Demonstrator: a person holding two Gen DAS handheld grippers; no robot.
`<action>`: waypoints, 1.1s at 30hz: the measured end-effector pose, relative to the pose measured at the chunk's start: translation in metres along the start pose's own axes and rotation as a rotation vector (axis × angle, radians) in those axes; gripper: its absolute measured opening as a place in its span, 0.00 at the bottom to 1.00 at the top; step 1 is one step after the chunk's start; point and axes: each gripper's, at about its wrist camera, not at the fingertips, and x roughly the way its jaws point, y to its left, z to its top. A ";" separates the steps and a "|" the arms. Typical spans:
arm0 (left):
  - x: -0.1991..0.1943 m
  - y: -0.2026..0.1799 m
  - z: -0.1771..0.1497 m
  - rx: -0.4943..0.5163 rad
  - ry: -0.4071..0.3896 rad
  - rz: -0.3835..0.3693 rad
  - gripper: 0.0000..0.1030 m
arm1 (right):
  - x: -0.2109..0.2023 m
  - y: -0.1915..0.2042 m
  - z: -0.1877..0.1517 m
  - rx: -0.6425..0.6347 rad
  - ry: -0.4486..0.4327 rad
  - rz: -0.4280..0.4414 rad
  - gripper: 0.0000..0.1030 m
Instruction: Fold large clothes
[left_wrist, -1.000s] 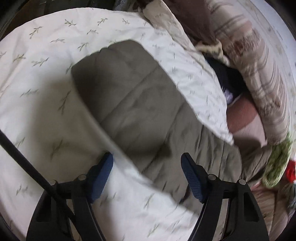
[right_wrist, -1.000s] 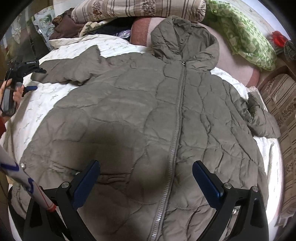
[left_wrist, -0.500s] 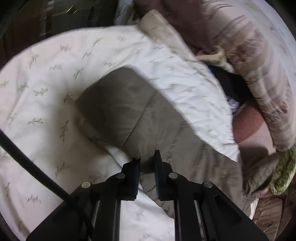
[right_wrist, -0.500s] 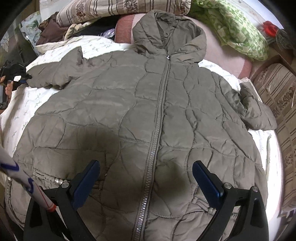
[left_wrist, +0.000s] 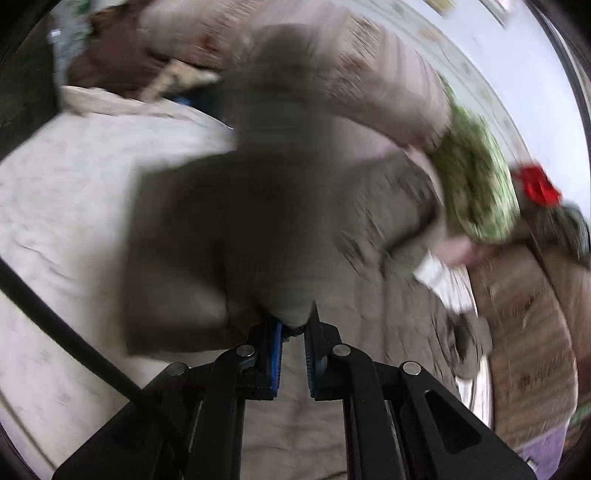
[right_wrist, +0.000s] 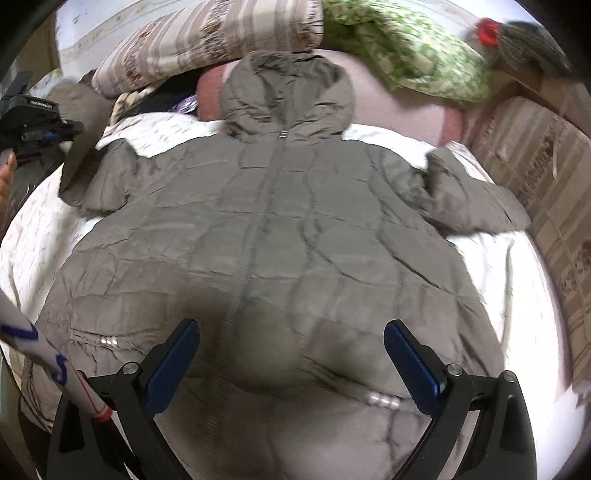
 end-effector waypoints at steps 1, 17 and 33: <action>0.008 -0.007 -0.009 0.002 0.021 -0.017 0.10 | -0.002 -0.008 -0.002 0.017 -0.001 -0.006 0.99; 0.005 -0.046 -0.139 0.125 0.094 -0.005 0.65 | 0.008 -0.062 0.028 0.153 -0.011 0.100 0.99; -0.034 0.016 -0.180 0.142 -0.052 0.413 0.66 | 0.160 -0.016 0.122 0.294 0.228 0.395 0.21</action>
